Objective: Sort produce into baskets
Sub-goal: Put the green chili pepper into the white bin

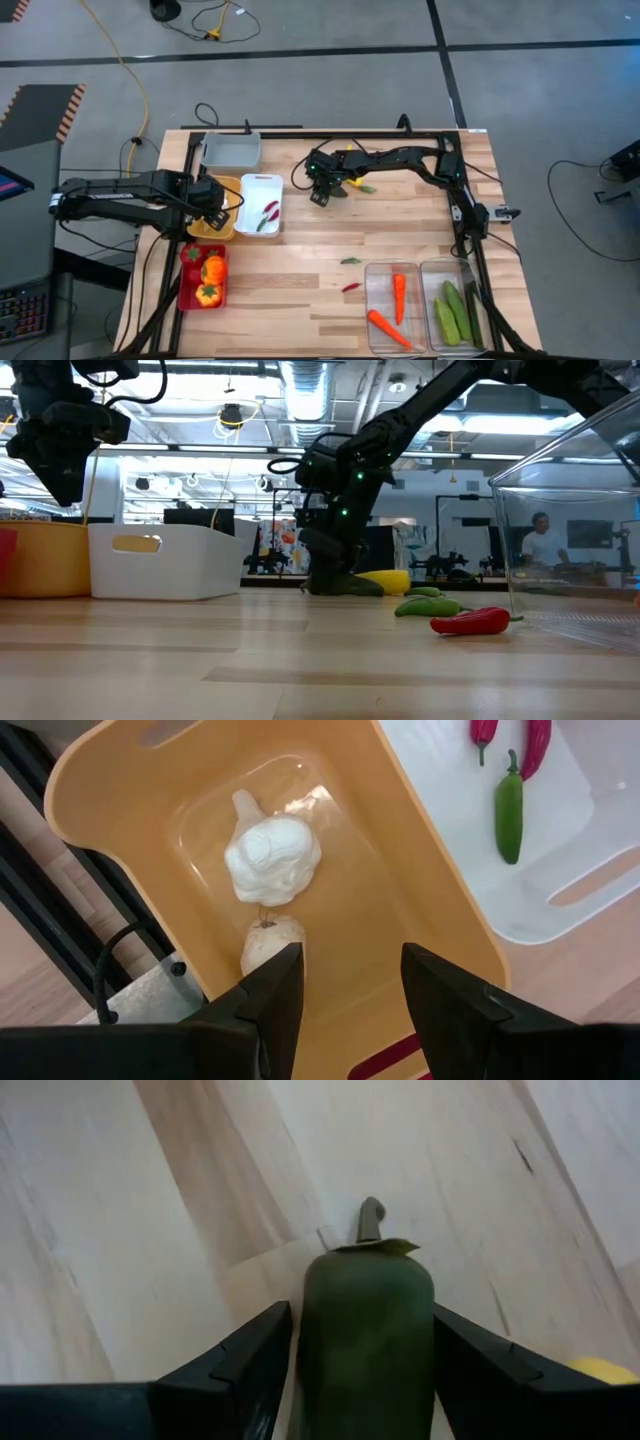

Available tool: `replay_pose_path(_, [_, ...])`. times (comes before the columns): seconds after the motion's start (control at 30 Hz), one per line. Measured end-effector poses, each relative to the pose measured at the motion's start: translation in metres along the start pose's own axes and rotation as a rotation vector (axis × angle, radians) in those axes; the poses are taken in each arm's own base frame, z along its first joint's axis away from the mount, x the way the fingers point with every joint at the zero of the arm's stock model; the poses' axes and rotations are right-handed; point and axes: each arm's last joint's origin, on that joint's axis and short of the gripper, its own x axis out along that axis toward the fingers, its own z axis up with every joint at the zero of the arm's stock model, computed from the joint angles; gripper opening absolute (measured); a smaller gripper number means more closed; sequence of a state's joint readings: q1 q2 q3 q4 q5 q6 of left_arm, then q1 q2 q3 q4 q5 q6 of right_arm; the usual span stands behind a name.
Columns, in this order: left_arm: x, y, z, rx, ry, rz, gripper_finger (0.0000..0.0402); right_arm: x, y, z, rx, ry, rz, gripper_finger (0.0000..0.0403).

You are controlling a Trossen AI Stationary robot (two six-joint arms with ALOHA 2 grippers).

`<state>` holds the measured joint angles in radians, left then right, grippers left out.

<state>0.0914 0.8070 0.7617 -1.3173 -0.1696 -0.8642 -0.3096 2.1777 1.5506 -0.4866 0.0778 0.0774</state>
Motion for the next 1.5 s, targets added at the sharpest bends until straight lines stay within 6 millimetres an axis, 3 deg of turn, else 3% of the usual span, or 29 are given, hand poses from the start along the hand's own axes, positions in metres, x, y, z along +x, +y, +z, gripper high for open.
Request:
replay_pose_path(0.37, [0.000,0.000,0.000,0.000,0.000,0.000,0.0155,-0.003,0.001,0.003,-0.008,-0.010,0.008,0.0159])
replay_pose_path(0.47, [0.000,0.000,0.000,0.000,0.000,0.000,0.0155,-0.008,0.002,0.010,-0.010,-0.023,0.052,0.0159])
replay_pose_path(0.7, [0.000,0.000,0.000,0.000,0.000,-0.001,0.0155,-0.037,0.008,0.043,-0.098,-0.110,0.194,0.0202])
replay_pose_path(0.93, [0.000,0.000,0.000,0.000,0.000,0.000,0.0155,-0.074,0.016,0.075,-0.134,-0.223,0.207,0.0175])
replay_pose_path(1.17, [0.000,0.001,0.001,0.001,-0.027,0.023,0.0155,-0.089,0.043,0.091,-0.177,-0.414,0.245,0.0182])
replay_pose_path(1.5, [0.000,0.001,0.001,0.001,-0.037,0.030,0.0155,-0.099,0.082,0.100,-0.233,-0.602,0.305,0.0197])
